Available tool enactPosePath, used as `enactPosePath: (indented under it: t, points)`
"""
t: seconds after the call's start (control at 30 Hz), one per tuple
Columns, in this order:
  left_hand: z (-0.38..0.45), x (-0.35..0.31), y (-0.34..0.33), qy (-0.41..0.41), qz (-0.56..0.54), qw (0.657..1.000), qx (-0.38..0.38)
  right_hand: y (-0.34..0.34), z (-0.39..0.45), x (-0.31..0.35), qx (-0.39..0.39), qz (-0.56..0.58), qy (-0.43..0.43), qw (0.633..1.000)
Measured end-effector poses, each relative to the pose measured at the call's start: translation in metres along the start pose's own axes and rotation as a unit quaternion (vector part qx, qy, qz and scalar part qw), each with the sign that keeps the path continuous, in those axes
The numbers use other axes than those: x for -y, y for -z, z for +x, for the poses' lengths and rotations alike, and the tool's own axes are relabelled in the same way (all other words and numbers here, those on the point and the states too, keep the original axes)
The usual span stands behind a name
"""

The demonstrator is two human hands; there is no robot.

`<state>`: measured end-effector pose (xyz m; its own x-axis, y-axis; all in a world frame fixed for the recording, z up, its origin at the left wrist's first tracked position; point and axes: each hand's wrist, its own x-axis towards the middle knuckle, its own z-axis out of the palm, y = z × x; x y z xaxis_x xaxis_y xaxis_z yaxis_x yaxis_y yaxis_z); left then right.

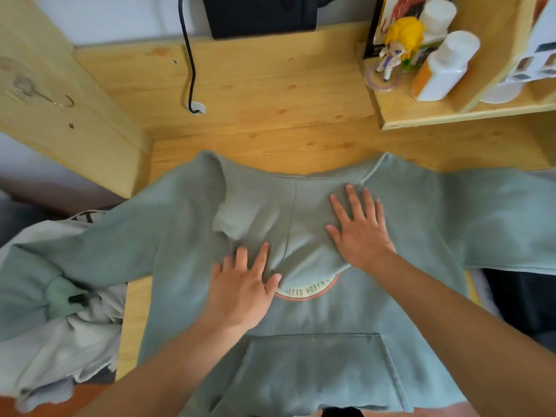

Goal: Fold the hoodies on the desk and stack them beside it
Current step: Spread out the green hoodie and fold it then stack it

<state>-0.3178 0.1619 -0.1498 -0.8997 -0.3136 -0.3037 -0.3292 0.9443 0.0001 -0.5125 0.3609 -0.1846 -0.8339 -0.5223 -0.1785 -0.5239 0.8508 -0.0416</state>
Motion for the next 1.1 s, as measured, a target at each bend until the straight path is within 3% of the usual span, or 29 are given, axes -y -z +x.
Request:
enactPosePath:
  t: [0.07, 0.1, 0.17, 0.23, 0.33, 0.43, 0.5, 0.57, 0.6, 0.63, 0.7, 0.73, 0.8, 0.83, 0.87, 0.93, 0.97, 1.0, 1.07, 1.1]
  points:
    - [-0.010, -0.006, 0.018, 0.045, -0.077, 0.996, -0.009, 0.015, -0.009, 0.012, -0.052, 0.149, -0.121, 0.980]
    - [-0.012, -0.005, 0.026, 0.099, -0.146, 0.984, -0.011, 0.023, -0.016, 0.019, -0.076, 0.227, -0.192, 0.952]
    - [-0.004, 0.005, 0.032, 0.204, -0.293, 0.932, -0.068, 0.029, -0.028, 0.028, -0.061, 0.382, -0.340, 0.857]
    - [0.025, 0.028, 0.034, 0.306, -0.435, 0.842, -0.091, 0.030, -0.033, 0.031, -0.002, 0.461, -0.453, 0.763]
    - [0.065, 0.046, 0.044, 0.394, -0.603, 0.694, -0.003, 0.027, -0.027, 0.027, -0.002, 0.486, -0.516, 0.706]
    - [0.065, 0.029, 0.054, 0.407, -0.692, 0.588, 0.097, 0.019, -0.030, 0.028, 0.037, 0.567, -0.527, 0.632]
    - [0.057, 0.021, 0.052, 0.410, -0.739, 0.525, 0.102, 0.023, -0.036, 0.030, 0.051, 0.593, -0.505, 0.626]
    - [0.045, 0.015, 0.050, 0.399, -0.795, 0.450, 0.082, 0.032, -0.035, 0.022, -0.016, 0.555, -0.475, 0.683]
    - [0.038, 0.015, 0.046, 0.399, -0.796, 0.444, 0.100, 0.037, -0.033, 0.013, -0.046, 0.526, -0.464, 0.711]
    - [0.031, 0.016, 0.041, 0.402, -0.774, 0.471, 0.134, 0.041, -0.030, 0.004, -0.052, 0.503, -0.453, 0.734]
    - [0.018, 0.016, 0.034, 0.401, -0.694, 0.564, 0.197, 0.044, -0.029, -0.011, -0.010, 0.485, -0.444, 0.754]
    - [0.016, 0.018, 0.032, 0.408, -0.662, 0.602, 0.181, 0.044, -0.031, -0.016, 0.027, 0.468, -0.435, 0.769]
    - [0.024, 0.028, 0.029, 0.424, -0.630, 0.650, 0.021, 0.042, -0.030, -0.025, 0.027, 0.426, -0.393, 0.815]
    - [0.031, 0.034, 0.030, 0.414, -0.619, 0.665, -0.060, 0.043, -0.026, -0.029, -0.009, 0.428, -0.378, 0.821]
    - [0.039, 0.038, 0.035, 0.386, -0.616, 0.681, -0.091, 0.047, -0.019, -0.031, -0.035, 0.463, -0.379, 0.800]
    - [0.053, 0.040, 0.043, 0.301, -0.613, 0.728, -0.060, 0.048, -0.005, -0.036, -0.037, 0.531, -0.373, 0.760]
    - [0.060, 0.040, 0.043, 0.255, -0.612, 0.749, -0.020, 0.046, 0.003, -0.039, -0.023, 0.529, -0.351, 0.772]
    - [0.065, 0.040, 0.044, 0.218, -0.596, 0.773, 0.013, 0.047, 0.008, -0.040, 0.004, 0.497, -0.318, 0.807]
    - [0.072, 0.041, 0.045, 0.174, -0.531, 0.827, 0.064, 0.047, 0.014, -0.042, 0.067, 0.445, -0.234, 0.862]
    - [0.073, 0.043, 0.045, 0.168, -0.516, 0.837, 0.077, 0.044, 0.018, -0.045, 0.088, 0.423, -0.187, 0.882]
